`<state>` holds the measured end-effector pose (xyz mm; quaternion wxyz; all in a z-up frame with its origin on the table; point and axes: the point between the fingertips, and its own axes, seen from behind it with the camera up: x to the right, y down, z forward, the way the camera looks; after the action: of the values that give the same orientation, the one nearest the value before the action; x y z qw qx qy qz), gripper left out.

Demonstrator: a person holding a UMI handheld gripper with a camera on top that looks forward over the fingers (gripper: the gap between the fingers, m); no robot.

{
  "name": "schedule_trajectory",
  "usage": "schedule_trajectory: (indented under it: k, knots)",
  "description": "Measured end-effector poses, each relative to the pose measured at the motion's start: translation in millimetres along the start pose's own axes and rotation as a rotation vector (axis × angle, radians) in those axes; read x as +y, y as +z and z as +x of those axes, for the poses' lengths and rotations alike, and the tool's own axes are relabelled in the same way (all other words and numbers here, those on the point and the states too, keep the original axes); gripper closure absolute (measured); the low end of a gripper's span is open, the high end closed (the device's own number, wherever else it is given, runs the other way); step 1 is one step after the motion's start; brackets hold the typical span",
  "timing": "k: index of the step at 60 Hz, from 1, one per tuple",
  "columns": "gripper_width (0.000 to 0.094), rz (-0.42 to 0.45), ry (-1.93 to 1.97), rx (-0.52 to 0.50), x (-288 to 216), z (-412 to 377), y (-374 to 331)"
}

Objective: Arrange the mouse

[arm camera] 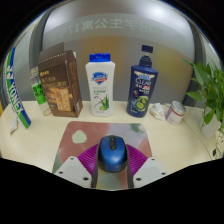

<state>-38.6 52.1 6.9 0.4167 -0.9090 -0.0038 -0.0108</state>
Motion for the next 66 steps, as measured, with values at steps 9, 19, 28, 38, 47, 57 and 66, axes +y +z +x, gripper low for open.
schedule_trajectory:
  k: [9, 19, 28, 38, 47, 57, 66]
  knots:
    - [0.0379, -0.042, 0.003, -0.023, 15, -10, 5]
    - [0.0093, -0.027, -0.022, 0.015, 6, -9, -37]
    - [0.0082, 0.020, -0.041, 0.036, -7, -18, -113]
    - [0.0082, 0.067, -0.040, 0.058, -5, -34, -208]
    - [0.0084, 0.094, -0.034, 0.072, 10, -48, -278]
    - [0.0082, 0.106, -0.034, 0.074, 29, -61, -323]
    - [0.0084, 0.094, -0.029, 0.075, 45, -68, -338]
